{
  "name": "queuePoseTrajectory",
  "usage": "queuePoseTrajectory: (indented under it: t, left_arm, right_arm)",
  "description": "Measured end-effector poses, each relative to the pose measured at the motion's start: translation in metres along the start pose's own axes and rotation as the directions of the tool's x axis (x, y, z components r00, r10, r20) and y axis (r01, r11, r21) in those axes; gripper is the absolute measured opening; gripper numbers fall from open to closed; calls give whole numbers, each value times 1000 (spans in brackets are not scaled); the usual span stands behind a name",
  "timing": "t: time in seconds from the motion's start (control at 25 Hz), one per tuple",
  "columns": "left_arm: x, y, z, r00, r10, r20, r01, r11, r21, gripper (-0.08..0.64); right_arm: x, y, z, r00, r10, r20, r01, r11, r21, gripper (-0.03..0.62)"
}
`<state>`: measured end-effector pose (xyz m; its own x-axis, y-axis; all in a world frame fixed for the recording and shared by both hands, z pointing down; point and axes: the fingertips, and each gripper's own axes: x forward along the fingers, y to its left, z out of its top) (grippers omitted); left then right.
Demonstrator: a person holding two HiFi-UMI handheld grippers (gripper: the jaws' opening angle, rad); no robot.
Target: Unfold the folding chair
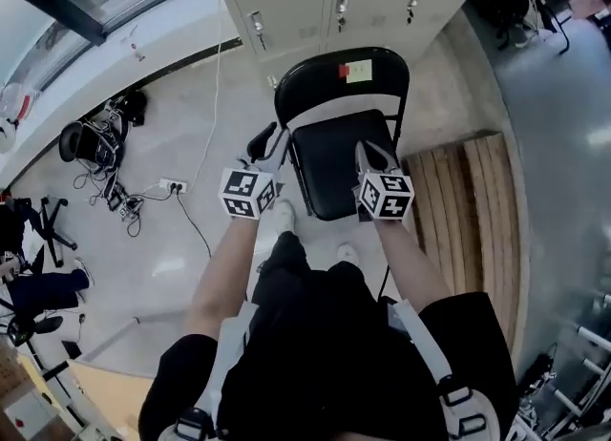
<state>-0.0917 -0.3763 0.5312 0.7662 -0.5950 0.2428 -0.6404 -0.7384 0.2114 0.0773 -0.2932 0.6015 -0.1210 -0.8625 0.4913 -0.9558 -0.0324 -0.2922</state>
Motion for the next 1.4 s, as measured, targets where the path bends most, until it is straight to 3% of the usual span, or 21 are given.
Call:
queuePoseTrajectory:
  t: [0.04, 0.08, 0.24, 0.44, 0.64, 0.88, 1.0, 1.16, 1.28, 1.4]
  left_arm:
    - [-11, -6, 8, 999, 34, 33, -34, 999, -4, 31]
    - [-22, -13, 15, 996, 63, 66, -62, 998, -14, 0]
    - [-63, -41, 31, 977, 149, 151, -143, 988, -52, -2]
    - [-109, -80, 38, 948, 237, 211, -229, 971, -62, -2]
    - [-157, -110, 62, 921, 260, 291, -245, 966, -87, -2]
    - [-222, -114, 65, 886, 318, 337, -308, 948, -84, -2]
    - [-246, -107, 60, 865, 349, 361, -337, 937, -98, -2]
    - [-269, -111, 65, 868, 333, 368, -346, 938, -31, -2]
    - [-273, -106, 72, 883, 302, 359, -329, 944, 13, -2]
    - [-278, -104, 84, 882, 272, 385, -304, 952, 25, -2]
  right_arm:
    - [-9, 5, 10, 999, 24, 22, -24, 999, -27, 5]
    - [-19, 9, 19, 998, 49, 41, -47, 998, -51, 5]
    - [-63, 13, 41, 987, 128, 97, -119, 988, -101, 5]
    - [-111, 4, 54, 974, 170, 146, -146, 976, -163, 6]
    - [-159, 1, 74, 945, 244, 218, -209, 963, -172, 5]
    - [-199, -2, 77, 928, 277, 250, -238, 955, -176, 5]
    - [-208, 12, 78, 917, 275, 290, -208, 948, -239, 5]
    - [-214, 36, 81, 905, 257, 338, -148, 937, -317, 5]
    - [-217, 53, 84, 898, 259, 356, -162, 946, -280, 5]
    - [-222, 61, 85, 893, 254, 371, -153, 948, -280, 5]
